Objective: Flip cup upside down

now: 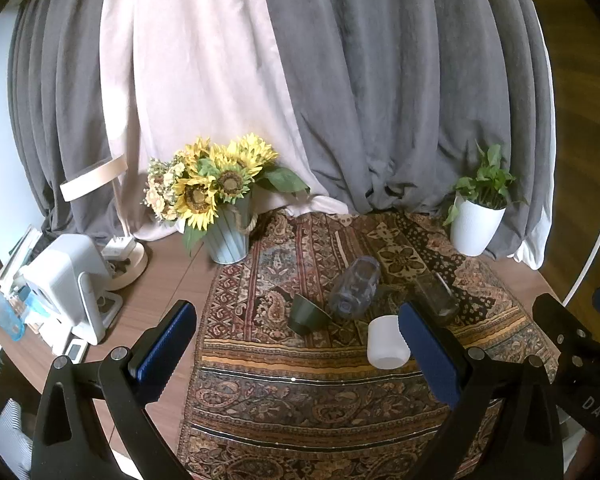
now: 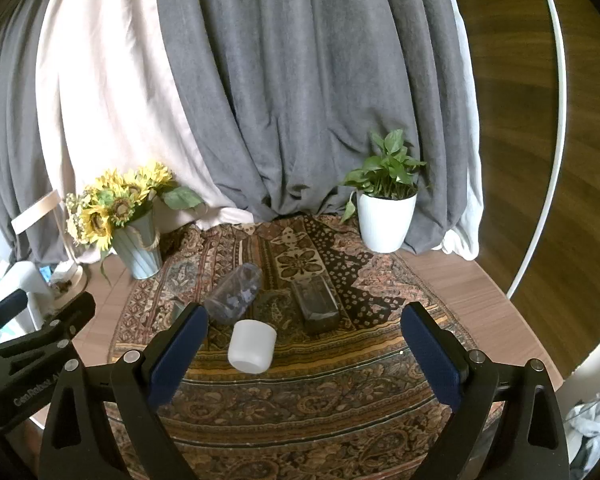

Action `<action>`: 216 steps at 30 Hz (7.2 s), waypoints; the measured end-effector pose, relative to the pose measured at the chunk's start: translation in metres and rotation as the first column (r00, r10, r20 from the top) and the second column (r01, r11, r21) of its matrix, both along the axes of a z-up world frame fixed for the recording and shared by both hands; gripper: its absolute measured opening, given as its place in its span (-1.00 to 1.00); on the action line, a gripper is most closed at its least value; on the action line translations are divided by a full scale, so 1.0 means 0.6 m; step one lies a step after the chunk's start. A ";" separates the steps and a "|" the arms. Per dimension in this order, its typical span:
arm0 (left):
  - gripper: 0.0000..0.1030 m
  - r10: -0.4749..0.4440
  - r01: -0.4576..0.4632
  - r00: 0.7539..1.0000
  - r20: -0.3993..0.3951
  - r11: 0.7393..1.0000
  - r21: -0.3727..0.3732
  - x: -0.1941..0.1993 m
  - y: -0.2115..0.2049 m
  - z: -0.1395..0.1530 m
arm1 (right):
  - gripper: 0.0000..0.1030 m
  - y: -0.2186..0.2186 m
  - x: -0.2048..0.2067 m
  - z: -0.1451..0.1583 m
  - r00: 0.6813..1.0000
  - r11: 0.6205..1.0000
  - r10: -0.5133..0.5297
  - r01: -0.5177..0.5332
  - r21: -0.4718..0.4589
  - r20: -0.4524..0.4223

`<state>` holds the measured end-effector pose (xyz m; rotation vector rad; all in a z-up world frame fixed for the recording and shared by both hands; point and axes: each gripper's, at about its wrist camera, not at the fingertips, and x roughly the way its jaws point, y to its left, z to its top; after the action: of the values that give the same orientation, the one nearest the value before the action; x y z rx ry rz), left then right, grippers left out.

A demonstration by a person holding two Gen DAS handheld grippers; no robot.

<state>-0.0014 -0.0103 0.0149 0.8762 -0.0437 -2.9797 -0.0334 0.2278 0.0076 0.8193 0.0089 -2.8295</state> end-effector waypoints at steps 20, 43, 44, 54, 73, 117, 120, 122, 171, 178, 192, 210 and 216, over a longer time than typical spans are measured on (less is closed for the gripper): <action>1.00 0.006 -0.006 1.000 0.001 1.000 -0.001 0.000 0.000 -0.001 | 0.90 -0.006 0.002 0.000 1.000 1.000 -0.004 0.004 0.008 -0.002; 1.00 0.012 -0.012 0.997 0.074 1.000 0.008 -0.037 -0.019 -0.032 | 0.90 -0.030 -0.020 -0.022 0.999 1.000 -0.001 0.000 0.025 0.040; 1.00 0.013 -0.014 0.996 0.089 1.000 0.008 -0.044 -0.022 -0.039 | 0.90 -0.034 -0.029 -0.030 0.998 1.000 -0.001 -0.001 0.025 0.061; 1.00 0.064 -0.060 0.975 0.214 0.998 -0.022 -0.117 -0.054 -0.110 | 0.89 -0.100 -0.117 -0.109 0.973 0.996 0.055 -0.069 0.053 0.226; 1.00 0.081 -0.070 0.892 0.444 0.997 -0.041 -0.231 -0.086 -0.255 | 0.76 -0.166 -0.273 -0.292 0.817 0.996 0.051 -0.083 0.029 0.574; 1.00 0.197 -0.178 0.825 0.530 0.980 -0.087 -0.131 -0.018 -0.303 | 0.33 -0.118 -0.176 -0.331 0.787 0.969 0.174 -0.244 0.040 0.593; 1.00 0.210 -0.187 0.824 0.526 0.978 -0.097 -0.125 -0.018 -0.304 | 0.33 -0.120 -0.178 -0.334 0.790 0.969 0.182 -0.247 0.032 0.586; 1.00 0.210 -0.186 0.827 0.522 0.978 -0.099 -0.123 -0.016 -0.301 | 0.34 -0.120 -0.179 -0.334 0.792 0.969 0.184 -0.245 0.027 0.582; 0.40 0.066 -0.108 0.867 0.494 0.993 0.056 -0.156 0.218 -0.337 | 0.51 0.148 -0.167 -0.287 0.847 0.989 0.073 -0.130 0.071 0.527; 0.26 0.056 -0.097 0.867 0.495 0.994 0.059 -0.156 0.224 -0.335 | 0.50 0.151 -0.169 -0.285 0.849 0.989 0.070 -0.126 0.073 0.524; 0.25 0.055 -0.110 0.855 0.516 0.991 0.077 -0.165 0.217 -0.290 | 0.51 0.145 -0.174 -0.257 0.853 0.992 0.103 -0.124 0.007 0.512; 0.23 0.040 -0.110 0.848 0.529 0.989 0.100 -0.191 0.205 -0.293 | 0.51 0.133 -0.190 -0.240 0.866 0.993 0.110 -0.119 -0.012 0.487; 0.24 0.025 -0.107 0.843 0.537 0.987 0.122 -0.180 0.201 -0.301 | 0.51 0.126 -0.187 -0.241 0.866 0.992 0.108 -0.128 0.008 0.489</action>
<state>-0.1097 0.1105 -0.1656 1.6648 0.1924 -2.5975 -0.1458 0.3035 -0.1373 1.4663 0.0410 -2.4369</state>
